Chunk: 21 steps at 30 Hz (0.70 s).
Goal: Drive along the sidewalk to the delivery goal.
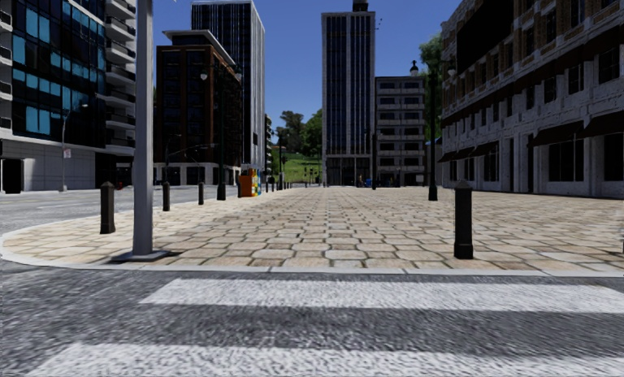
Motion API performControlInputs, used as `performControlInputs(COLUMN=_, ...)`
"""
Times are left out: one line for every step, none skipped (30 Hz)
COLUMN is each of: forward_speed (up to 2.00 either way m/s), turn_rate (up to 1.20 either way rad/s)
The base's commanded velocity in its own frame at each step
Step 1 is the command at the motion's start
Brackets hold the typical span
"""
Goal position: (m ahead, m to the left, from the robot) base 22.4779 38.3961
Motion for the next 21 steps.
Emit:
performControlInputs(forward_speed=2.00, turn_rate=-0.28)
performControlInputs(forward_speed=2.00, turn_rate=-0.28)
performControlInputs(forward_speed=2.00, turn_rate=-0.28)
performControlInputs(forward_speed=2.00, turn_rate=-0.28)
performControlInputs(forward_speed=2.00, turn_rate=-0.28)
performControlInputs(forward_speed=2.00, turn_rate=-0.28)
performControlInputs(forward_speed=2.00, turn_rate=-0.28)
performControlInputs(forward_speed=2.00, turn_rate=-0.28)
performControlInputs(forward_speed=2.00, turn_rate=-0.08)
performControlInputs(forward_speed=2.00, turn_rate=-0.08)
performControlInputs(forward_speed=2.00, turn_rate=0.00)
performControlInputs(forward_speed=2.00, turn_rate=0.00)
performControlInputs(forward_speed=2.00, turn_rate=0.00)
performControlInputs(forward_speed=2.00, turn_rate=0.00)
performControlInputs(forward_speed=2.00, turn_rate=0.00)
performControlInputs(forward_speed=2.00, turn_rate=0.00)
performControlInputs(forward_speed=2.00, turn_rate=0.00)
performControlInputs(forward_speed=2.00, turn_rate=0.00)
performControlInputs(forward_speed=2.00, turn_rate=0.00)
performControlInputs(forward_speed=2.00, turn_rate=0.00)
performControlInputs(forward_speed=2.00, turn_rate=0.00)
